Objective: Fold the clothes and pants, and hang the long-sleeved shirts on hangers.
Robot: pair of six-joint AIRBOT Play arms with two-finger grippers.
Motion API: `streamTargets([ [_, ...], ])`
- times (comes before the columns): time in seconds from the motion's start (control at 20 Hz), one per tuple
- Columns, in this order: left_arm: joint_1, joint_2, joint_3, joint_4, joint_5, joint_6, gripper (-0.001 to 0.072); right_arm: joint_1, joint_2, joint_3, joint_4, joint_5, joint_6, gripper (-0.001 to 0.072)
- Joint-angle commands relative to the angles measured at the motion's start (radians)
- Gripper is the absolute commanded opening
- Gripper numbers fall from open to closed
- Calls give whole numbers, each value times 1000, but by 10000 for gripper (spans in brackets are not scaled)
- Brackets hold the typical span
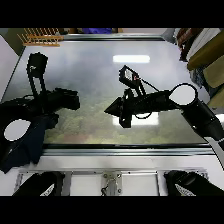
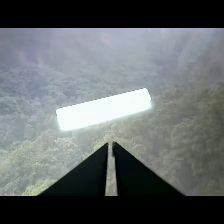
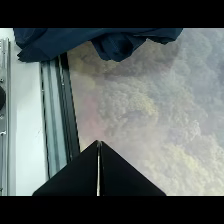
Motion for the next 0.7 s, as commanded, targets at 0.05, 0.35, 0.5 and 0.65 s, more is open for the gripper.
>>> streamTargets([
  [0.05, 56, -29, 4, 203, -5, 41, 711, 1, 0, 0, 0, 0, 0, 19],
  [0.35, 422, -324, 0, 310, -151, 42, 710, 1, 0, 0, 0, 0, 0, 19],
  [0.5, 516, -514, 0, 314, -135, 31, 711, 1, 0, 0, 0, 0, 0, 19],
  [0.65, 549, -659, 0, 314, -119, 31, 710, 1, 0, 0, 0, 0, 0, 19],
])
